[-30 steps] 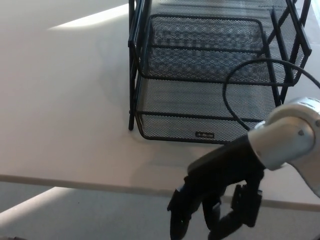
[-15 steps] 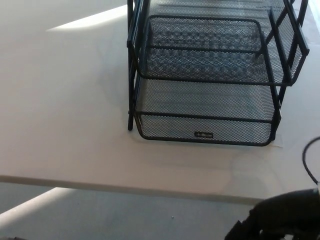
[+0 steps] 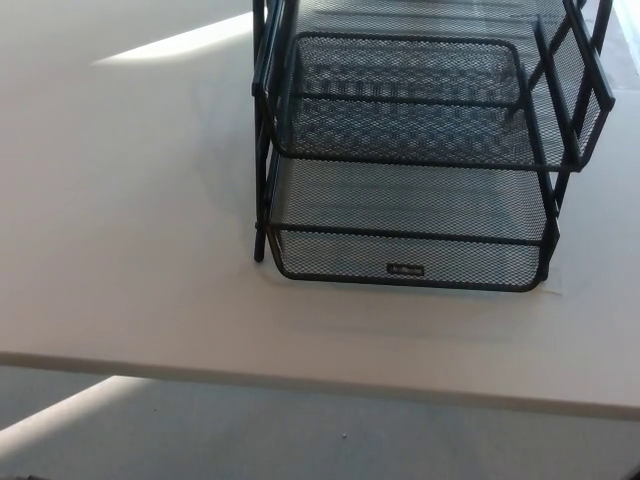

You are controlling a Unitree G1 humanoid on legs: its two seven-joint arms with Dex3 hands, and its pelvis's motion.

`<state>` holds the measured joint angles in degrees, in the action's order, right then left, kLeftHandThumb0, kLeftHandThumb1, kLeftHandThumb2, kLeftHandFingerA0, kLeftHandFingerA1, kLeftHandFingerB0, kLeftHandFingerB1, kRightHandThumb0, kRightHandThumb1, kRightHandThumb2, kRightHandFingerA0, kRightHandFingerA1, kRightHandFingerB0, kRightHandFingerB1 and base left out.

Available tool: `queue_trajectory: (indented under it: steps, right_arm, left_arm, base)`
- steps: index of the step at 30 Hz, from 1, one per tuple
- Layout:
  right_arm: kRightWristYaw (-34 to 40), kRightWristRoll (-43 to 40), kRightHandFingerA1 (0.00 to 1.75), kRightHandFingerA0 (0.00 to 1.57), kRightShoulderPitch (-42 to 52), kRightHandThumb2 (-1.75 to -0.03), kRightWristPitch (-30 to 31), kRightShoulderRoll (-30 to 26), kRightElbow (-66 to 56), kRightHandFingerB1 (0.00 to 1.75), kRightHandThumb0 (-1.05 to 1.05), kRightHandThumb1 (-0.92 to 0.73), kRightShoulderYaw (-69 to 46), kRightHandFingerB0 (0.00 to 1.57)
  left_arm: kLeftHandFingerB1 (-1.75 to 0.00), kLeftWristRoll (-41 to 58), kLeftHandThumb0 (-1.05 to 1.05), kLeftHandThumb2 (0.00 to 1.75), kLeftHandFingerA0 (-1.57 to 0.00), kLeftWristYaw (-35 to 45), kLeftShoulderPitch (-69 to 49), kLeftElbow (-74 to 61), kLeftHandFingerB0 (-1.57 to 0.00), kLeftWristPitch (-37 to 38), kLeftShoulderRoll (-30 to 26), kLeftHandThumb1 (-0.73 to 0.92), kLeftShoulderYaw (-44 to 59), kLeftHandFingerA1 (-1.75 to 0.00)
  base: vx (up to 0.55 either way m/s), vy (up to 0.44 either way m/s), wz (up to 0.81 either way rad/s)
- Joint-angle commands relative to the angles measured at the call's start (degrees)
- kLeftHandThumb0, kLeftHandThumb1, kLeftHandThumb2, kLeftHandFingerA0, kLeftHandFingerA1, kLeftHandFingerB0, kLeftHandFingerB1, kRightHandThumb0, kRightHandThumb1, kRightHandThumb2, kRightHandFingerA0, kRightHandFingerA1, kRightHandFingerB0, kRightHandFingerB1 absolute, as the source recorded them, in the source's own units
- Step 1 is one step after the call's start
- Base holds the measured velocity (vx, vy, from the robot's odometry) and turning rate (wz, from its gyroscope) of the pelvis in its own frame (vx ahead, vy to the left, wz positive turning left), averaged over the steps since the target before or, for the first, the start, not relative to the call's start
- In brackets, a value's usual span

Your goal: A balck drawer is kept on the middle of the table and the robot uses its right hand to push it back away from the robot

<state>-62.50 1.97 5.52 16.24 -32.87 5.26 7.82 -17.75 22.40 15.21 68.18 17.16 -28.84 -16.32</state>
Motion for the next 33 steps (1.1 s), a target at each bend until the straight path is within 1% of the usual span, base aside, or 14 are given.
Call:
queue_trajectory:
  steps: [1,2,3,4,5,10,16,17,18,20,23,24,31,33]
  right_arm:
    - [14.20,3.67,0.54,0.52,1.94,-0.87,-6.36,0.23,7.63,0.49,-0.53,-0.60,-3.69,0.38]
    - [16.86,6.41,0.43,0.60,0.96,-0.64,-7.52,-0.53,9.57,0.36,-0.52,-0.70,-2.59,0.38]
    - [18.64,8.33,0.54,0.53,0.34,-0.88,-8.03,-1.00,10.59,0.48,-0.54,-0.63,-1.66,0.34]
    - [19.63,9.37,0.54,0.53,0.07,-0.88,-8.09,-1.20,10.93,0.48,-0.54,-0.63,-1.08,0.34]
    - [20.81,10.43,0.43,0.57,-0.46,-0.62,-7.86,-1.08,11.74,0.36,-0.47,-0.74,-0.35,0.38]
    - [27.92,18.63,0.44,0.53,-5.56,-0.63,-2.92,1.48,16.78,0.38,-0.46,-0.76,6.53,0.41]
    - [37.27,22.84,0.45,0.47,-10.30,-0.62,-3.15,5.35,27.43,0.39,-0.40,-0.78,11.54,0.42]
    - [38.94,23.35,0.56,0.36,-10.65,-0.95,-3.77,5.66,29.40,0.50,-0.45,-0.61,12.23,0.28]
    - [40.28,23.72,0.56,0.36,-10.81,-0.95,-4.43,5.79,31.07,0.50,-0.45,-0.61,12.75,0.28]
    - [41.05,23.04,0.50,0.26,-12.57,-0.91,-6.08,6.23,35.78,0.52,-0.46,-0.56,13.25,0.32]
    - [39.16,22.77,0.50,0.26,-14.32,-0.90,-9.12,5.86,40.89,0.48,-0.53,-0.57,14.94,0.27]
    - [39.00,22.68,0.37,0.30,-14.70,-0.63,-9.37,5.83,41.73,0.33,-0.47,-0.76,15.31,0.28]
    - [39.74,21.42,0.36,0.31,-16.35,-0.64,-13.51,5.75,46.15,0.31,-0.51,-0.81,16.45,0.24]
    - [39.41,20.54,0.34,0.25,-16.17,-0.66,-13.77,5.59,46.41,0.29,-0.58,-0.87,15.96,0.21]
  left_arm:
    - [-0.33,0.06,-0.56,0.63,-0.50,0.00,-1.49,0.07,-0.33,1.39,-1.87,0.72,0.95,-0.40]
    - [-0.33,0.12,-0.55,0.63,-0.50,0.00,-1.49,0.11,-0.32,1.11,-1.78,0.72,1.01,-0.39]
    - [-0.33,0.16,-0.56,0.63,-0.50,-0.05,-1.50,0.21,-0.32,1.03,-1.71,0.71,1.07,-0.40]
    - [-0.33,0.20,-0.56,0.63,-0.50,-0.13,-1.54,0.30,-0.32,1.10,-1.68,0.71,1.13,-0.40]
    - [-0.33,0.31,-0.54,0.62,-0.51,-0.10,-1.58,0.31,-0.34,1.16,-1.66,0.74,1.23,-0.40]
    - [-0.33,0.41,-0.55,0.62,-0.50,0.11,-1.54,0.21,-0.33,0.86,-1.58,0.71,1.33,-0.39]
    - [-0.33,0.14,-0.54,0.62,-0.51,-0.01,-1.32,0.42,-0.35,1.00,-1.25,0.74,1.05,-0.39]
    - [-0.33,0.03,-0.53,0.62,-0.52,-0.07,-1.24,0.39,-0.34,0.91,-1.30,0.74,0.97,-0.39]
    - [-0.33,-0.03,-0.53,0.62,-0.52,-0.05,-1.19,0.34,-0.34,0.77,-1.33,0.74,0.91,-0.39]
    - [-0.33,0.26,-0.54,0.62,-0.51,0.09,-0.93,0.44,-0.34,0.86,-1.52,0.74,1.23,-0.40]
    - [-0.33,-0.03,-0.57,0.63,-0.49,-0.15,-1.08,0.55,-0.34,1.36,-1.85,0.75,1.05,-0.39]
    - [-0.33,0.07,-0.57,0.63,-0.48,-0.06,-1.15,0.54,-0.34,1.42,-1.89,0.75,1.12,-0.38]
    - [-0.32,0.43,-0.56,0.61,-0.43,-0.07,-1.24,-0.04,-0.33,1.02,-1.95,0.75,1.61,-0.36]
    - [-0.32,0.04,-0.56,0.63,-0.43,-0.80,-1.18,-0.03,-0.31,0.60,-1.94,0.75,1.60,-0.37]
  base:
    - [0.00,0.000,0.00]
    - [0.00,0.000,0.00]
    - [0.00,0.000,0.00]
    - [0.00,0.000,0.00]
    - [0.00,0.000,0.00]
    - [0.00,0.000,0.00]
    - [0.00,0.000,0.00]
    - [0.00,0.000,0.00]
    - [0.00,0.000,0.00]
    - [0.00,0.000,0.00]
    - [0.00,0.000,0.00]
    - [0.00,0.000,0.00]
    - [0.00,0.000,0.00]
    - [0.00,0.000,0.00]
